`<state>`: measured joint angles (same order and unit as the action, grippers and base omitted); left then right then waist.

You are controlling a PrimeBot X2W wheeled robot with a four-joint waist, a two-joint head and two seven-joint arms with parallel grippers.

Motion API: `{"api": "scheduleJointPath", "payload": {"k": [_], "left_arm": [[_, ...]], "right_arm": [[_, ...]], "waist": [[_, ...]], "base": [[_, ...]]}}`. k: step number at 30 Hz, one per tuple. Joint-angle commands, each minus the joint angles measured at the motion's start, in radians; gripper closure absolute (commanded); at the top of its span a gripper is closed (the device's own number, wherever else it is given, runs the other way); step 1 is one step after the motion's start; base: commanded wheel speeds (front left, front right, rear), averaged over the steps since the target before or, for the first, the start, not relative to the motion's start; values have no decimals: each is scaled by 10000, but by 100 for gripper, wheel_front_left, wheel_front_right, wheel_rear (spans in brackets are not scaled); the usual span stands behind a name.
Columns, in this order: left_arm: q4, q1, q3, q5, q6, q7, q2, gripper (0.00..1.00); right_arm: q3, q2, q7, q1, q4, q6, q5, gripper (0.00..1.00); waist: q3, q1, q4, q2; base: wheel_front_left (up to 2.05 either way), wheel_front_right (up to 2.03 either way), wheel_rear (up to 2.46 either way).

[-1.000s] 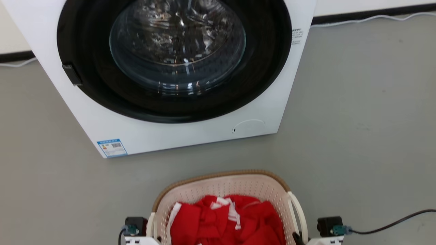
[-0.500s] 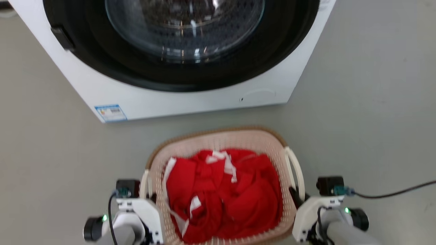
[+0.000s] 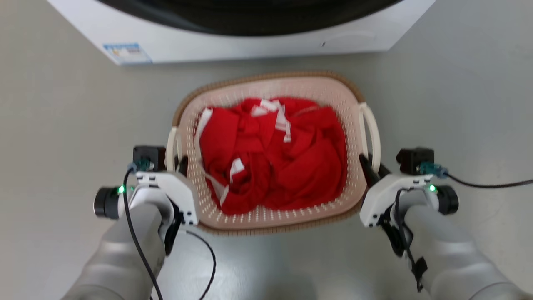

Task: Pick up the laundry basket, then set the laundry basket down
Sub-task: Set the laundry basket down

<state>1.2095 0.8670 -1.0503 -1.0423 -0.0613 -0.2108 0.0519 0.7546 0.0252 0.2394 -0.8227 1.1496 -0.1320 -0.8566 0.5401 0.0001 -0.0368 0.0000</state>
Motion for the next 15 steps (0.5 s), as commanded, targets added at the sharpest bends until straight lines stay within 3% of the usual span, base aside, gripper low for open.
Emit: {"api": "scheduleJointPath", "payload": {"k": [1,15], "left_arm": [[83,273,141,204,89,-173,572,100],[-8,1587,137,740,86,-491,457,100]], "right_arm": [[-221,250,223,-10,-25,13,260,100],[-3105,250,223,-160,-789,13,2983,100]], "waist": [[807,-1,322,0],[2578,-1,738,0]], "base": [[0,0,0],[0,0,0]]}}
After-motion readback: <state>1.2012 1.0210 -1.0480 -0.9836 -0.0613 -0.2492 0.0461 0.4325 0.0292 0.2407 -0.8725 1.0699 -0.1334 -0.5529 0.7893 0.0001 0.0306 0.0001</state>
